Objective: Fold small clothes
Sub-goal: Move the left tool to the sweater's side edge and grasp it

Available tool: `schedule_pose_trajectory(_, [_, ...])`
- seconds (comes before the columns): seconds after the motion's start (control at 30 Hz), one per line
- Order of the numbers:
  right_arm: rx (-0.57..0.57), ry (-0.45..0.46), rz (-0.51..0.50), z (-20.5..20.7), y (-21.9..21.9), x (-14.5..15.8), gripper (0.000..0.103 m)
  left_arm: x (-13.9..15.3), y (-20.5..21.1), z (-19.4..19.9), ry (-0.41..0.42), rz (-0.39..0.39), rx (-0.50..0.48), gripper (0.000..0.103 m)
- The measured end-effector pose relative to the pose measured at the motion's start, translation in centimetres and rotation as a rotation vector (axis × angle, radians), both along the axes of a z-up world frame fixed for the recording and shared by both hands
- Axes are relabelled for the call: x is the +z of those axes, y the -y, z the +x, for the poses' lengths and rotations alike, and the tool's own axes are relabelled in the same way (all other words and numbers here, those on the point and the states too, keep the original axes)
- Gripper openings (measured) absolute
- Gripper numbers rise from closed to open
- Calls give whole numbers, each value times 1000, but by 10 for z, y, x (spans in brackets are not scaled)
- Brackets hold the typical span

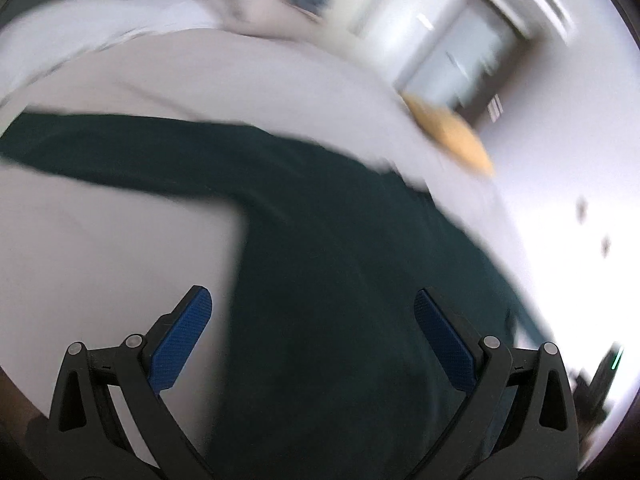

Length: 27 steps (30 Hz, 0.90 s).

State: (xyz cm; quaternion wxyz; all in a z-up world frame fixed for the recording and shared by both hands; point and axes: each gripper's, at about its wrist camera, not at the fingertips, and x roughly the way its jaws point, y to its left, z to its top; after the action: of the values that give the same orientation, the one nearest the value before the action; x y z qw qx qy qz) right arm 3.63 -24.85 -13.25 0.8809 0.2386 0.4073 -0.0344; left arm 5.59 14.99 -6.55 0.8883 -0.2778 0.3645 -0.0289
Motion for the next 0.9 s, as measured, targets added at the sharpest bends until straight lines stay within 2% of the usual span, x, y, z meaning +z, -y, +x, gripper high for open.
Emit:
schedule_pose_trajectory(0.07, [10, 2, 1, 2, 1, -1, 99, -8, -52, 4, 8, -130, 105, 103])
schedule_pose_trajectory(0.1, [20, -1, 9, 5, -1, -3, 99, -17, -90, 3, 27, -238, 188, 103])
schedule_pose_trajectory(0.17, [34, -9, 21, 12, -5, -5, 99, -32, -145, -1, 55, -397, 317, 103])
schedule_pose_trajectory(0.27, [62, -33, 17, 26, -18, -10, 99, -54, -210, -10, 80, -549, 463, 102])
schedule_pose_trajectory(0.4, [114, -62, -8, 45, -44, -11, 99, -81, -264, -17, 77, -704, 587, 102])
schedule_pose_trajectory(0.6, [174, -70, -40, 66, -79, -6, 99, -99, -307, -7, 87, -760, 656, 101])
schedule_pose_trajectory(0.67, [190, -71, -49, 69, -87, -4, 99, -106, -308, -11, 99, -747, 668, 101])
schedule_pose_trajectory(0.8, [216, -68, -68, 72, -99, -3, 99, -108, -316, 23, 108, -729, 677, 101])
schedule_pose_trajectory(0.83, [215, -68, -71, 71, -100, -2, 99, -109, -319, 29, 104, -725, 680, 99])
schedule_pose_trajectory(0.9, [210, -69, -71, 71, -100, -3, 99, -112, -330, 41, 105, -734, 701, 83])
